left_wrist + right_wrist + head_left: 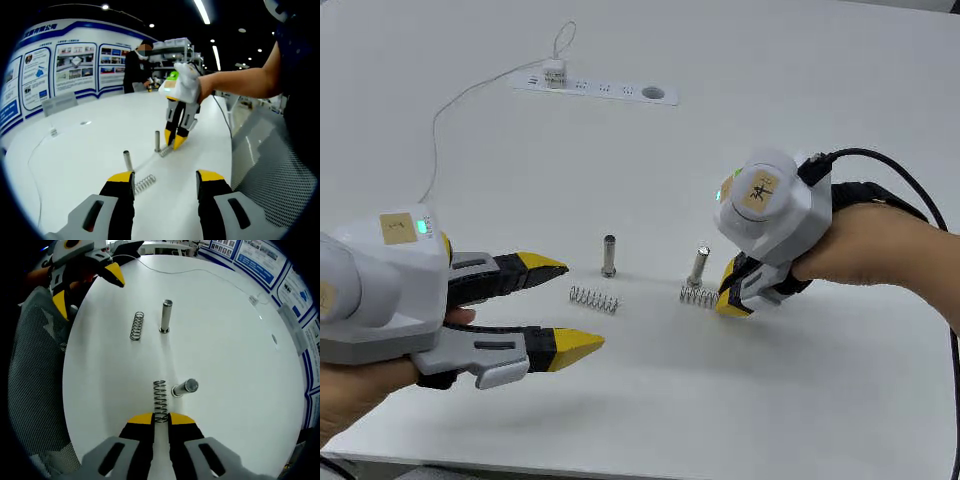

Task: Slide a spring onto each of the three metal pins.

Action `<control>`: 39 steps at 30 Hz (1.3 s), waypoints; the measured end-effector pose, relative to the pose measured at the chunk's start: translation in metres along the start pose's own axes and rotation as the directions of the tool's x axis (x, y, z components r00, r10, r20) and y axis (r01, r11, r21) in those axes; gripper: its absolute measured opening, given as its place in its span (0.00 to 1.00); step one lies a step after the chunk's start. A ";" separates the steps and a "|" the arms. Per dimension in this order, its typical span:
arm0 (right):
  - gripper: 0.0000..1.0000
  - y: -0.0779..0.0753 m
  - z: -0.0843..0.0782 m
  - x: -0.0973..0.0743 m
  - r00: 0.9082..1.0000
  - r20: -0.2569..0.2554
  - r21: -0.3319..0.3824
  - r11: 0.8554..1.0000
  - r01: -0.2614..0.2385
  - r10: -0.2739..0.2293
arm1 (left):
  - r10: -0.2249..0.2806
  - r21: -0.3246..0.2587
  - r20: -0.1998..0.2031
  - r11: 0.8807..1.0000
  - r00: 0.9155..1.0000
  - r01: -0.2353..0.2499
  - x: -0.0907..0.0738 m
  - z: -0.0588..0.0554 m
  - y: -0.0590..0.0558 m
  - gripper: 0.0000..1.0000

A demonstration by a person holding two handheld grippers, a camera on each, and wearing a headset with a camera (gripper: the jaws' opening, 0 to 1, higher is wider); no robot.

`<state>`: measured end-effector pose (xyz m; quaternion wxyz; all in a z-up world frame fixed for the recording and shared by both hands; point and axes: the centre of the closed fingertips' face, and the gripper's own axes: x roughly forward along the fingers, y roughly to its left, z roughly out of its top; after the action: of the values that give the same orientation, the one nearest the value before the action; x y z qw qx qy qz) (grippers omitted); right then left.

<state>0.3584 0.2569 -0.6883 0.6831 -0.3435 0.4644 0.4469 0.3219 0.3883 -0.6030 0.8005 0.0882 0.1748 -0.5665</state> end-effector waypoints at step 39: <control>0.11 0.070 0.063 -0.053 0.994 0.073 -0.187 0.980 -0.061 0.076 | -0.160 0.092 -0.029 0.982 0.987 0.162 0.031 0.018 -0.034 0.36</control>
<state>0.3045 0.3226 -0.6209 0.6504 -0.3710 0.4049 0.5248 0.3025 0.3435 -0.5961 0.7450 0.1174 0.1628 -0.6361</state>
